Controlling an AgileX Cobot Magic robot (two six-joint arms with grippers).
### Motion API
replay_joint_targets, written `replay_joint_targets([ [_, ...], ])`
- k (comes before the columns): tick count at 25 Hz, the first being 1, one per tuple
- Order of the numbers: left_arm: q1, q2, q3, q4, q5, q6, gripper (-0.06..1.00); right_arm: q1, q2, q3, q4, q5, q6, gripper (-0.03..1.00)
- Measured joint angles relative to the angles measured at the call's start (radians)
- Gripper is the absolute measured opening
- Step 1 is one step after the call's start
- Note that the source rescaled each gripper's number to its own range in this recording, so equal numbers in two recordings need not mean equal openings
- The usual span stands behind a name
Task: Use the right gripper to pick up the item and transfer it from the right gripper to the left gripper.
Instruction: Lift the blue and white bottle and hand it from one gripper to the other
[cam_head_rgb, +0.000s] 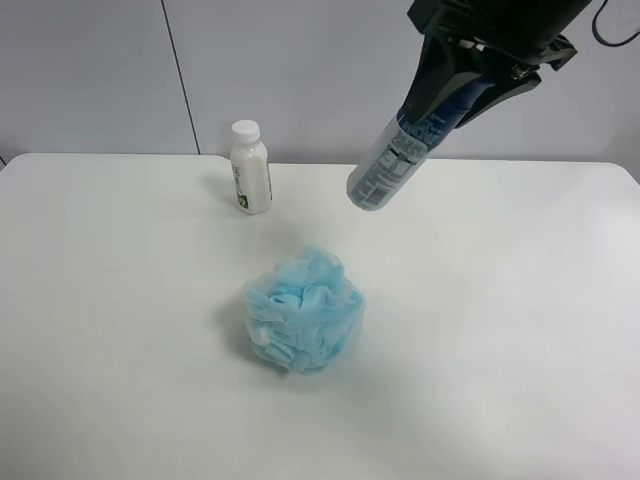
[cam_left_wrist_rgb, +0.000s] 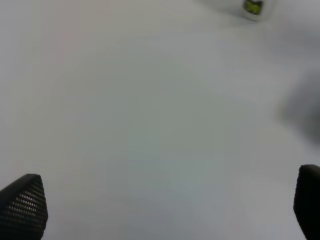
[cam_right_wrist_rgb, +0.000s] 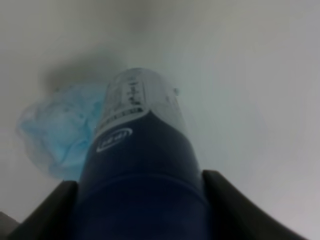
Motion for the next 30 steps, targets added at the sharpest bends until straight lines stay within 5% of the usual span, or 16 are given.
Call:
replay_joint_targets([
  [6, -0.027, 0.156, -0.001, -0.08, 0.002, 0.086, 1.0, 0.116, 0.0, 0.0, 0.053, 0.0, -0.032, 0.0],
  [17, -0.327, 0.438, -0.092, -0.066, -0.074, 0.225, 1.0, 0.224, 0.015, 0.0, 0.201, 0.001, -0.108, 0.0],
  [30, -0.6, 0.819, -0.215, -0.005, -0.29, 0.233, 1.0, 0.224, 0.02, 0.0, 0.307, 0.0, -0.151, 0.0],
])
